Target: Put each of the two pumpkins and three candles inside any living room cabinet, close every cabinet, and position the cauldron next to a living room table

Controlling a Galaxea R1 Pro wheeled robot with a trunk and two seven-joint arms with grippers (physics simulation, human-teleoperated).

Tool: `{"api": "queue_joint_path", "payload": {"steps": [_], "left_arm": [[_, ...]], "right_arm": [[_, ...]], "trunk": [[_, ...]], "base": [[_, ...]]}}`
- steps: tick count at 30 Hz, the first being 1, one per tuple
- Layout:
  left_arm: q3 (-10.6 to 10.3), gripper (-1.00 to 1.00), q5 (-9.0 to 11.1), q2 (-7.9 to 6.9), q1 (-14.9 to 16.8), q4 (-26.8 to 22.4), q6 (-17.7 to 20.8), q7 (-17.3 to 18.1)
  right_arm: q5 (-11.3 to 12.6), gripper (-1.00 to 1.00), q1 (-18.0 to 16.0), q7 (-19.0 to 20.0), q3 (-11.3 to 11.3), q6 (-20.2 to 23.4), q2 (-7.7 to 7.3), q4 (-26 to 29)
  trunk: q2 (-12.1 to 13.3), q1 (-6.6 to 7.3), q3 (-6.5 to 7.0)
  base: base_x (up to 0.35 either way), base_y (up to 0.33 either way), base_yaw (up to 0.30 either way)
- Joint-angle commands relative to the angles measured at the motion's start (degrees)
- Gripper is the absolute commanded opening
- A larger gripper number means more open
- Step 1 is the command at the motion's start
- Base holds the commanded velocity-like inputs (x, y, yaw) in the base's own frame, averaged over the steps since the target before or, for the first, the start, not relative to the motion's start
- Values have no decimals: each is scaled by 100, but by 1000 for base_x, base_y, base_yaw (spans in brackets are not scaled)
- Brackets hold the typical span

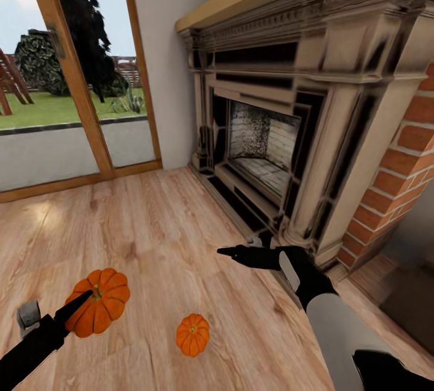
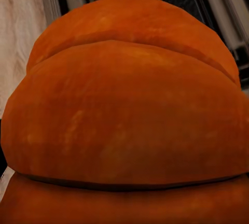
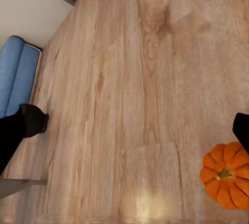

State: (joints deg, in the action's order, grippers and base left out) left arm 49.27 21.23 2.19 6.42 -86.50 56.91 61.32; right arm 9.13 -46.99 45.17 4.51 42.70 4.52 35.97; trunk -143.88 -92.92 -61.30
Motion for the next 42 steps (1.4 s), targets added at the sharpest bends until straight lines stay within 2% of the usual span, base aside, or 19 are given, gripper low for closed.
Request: {"api": "queue_joint_path", "payload": {"steps": [1, 3, 9, 13, 14, 18, 21, 22, 24, 29, 30, 31, 33, 34, 35, 36, 37, 38, 42], "left_arm": [[14, -100, 56, 2, 0, 0, 60, 23], [19, -100, 67, 5, -16, -3, 64, 41], [-6, -100, 46, 0, -30, -104, 119, 112], [4, -100, -9, -47, -146, -177, 138, 83], [-57, -100, -14, -110, -192, -238, 118, 83], [-550, -100, -160, -361, -275, -467, 86, 29], [-840, -100, -217, -452, -297, -520, 133, 278], [-921, -100, -225, -529, -301, -509, 163, 377], [-1014, -100, -224, -639, -305, -493, 243, 480], [-1092, -100, -214, -684, -283, -472, 291, 537], [-1100, -100, -215, -679, -281, -472, 281, 541], [-1137, -100, -215, -654, -278, -476, 265, 545], [-1194, -100, -212, -611, -276, -483, 275, 566], [-1212, -100, -208, -597, -275, -483, 287, 579], [-1213, -100, -206, -590, -274, -482, 294, 585], [-1202, -100, -191, -577, -274, -489, 300, 599], [-1195, -100, -172, -572, -274, -491, 301, 606], [-1175, -100, -100, -563, -273, -491, 305, 610], [-1155, -100, -32, -554, -273, -491, 309, 610]], "right_arm": [[5, 100, 12, 76, -104, 63, 2, -1], [11, 100, 29, 261, -236, 99, -5, -39], [-17, 100, 36, 929, -323, 226, -153, -76], [-33, 100, 27, 1028, -330, 339, -174, -98], [-33, 100, 16, 1034, -323, 359, -178, -141], [-26, 100, -96, 884, -294, 351, -185, -756], [-28, 100, -182, 814, -287, 318, -178, -1010], [-23, 100, -197, 811, -284, 310, -190, -1047], [-9, 100, -217, 817, -279, 302, -211, -1084], [-12, 100, -230, 798, -278, 225, -225, -1106], [-15, 100, -228, 801, -285, 153, -228, -1105], [-24, 100, -218, 818, -302, -134, -241, -1088], [-46, 100, -187, 837, -350, -932, -355, -1078], [-90, 100, -175, 860, -433, -1518, -484, -1100], [-119, 100, -171, 897, -503, -1761, -550, -1114], [-176, 100, -164, 1067, -684, -2107, -655, -1149], [-200, 100, -162, 1192, -771, -2234, -694, -1164], [-254, 100, -158, 1549, -981, -2506, -769, -1198], [-299, 100, -158, 1867, -1179, -2701, -827, -1230]], "trunk": [[-2, -2, -5], [-2, -2, -5], [-2, -2, -5], [-2, -2, -5], [-2, -2, -5], [-2, -2, -5], [-2, -2, -5], [-2, -2, -5], [-5, -7, -49], [-11, -20, -160], [-13, -23, -182], [-14, -25, -204], [-17, -30, -249], [-18, -33, -271], [-19, -35, -293], [-21, -38, -315], [-22, -41, -337], [-23, -43, -359], [-29, -53, -448]], "base": [[313, 191, 0], [310, 196, 4], [291, 174, 131], [127, 66, 155], [49, 26, 62], [22, 12, 28], [6, 3, 8], [3, 1, 3], [1, 1, 2], [0, 0, 0], [0, 0, 0], [0, 0, 0], [0, 0, 0], [0, 0, 0], [0, 0, 0], [0, 0, 0], [0, 0, 0], [0, 0, 0], [0, 0, 0]]}}
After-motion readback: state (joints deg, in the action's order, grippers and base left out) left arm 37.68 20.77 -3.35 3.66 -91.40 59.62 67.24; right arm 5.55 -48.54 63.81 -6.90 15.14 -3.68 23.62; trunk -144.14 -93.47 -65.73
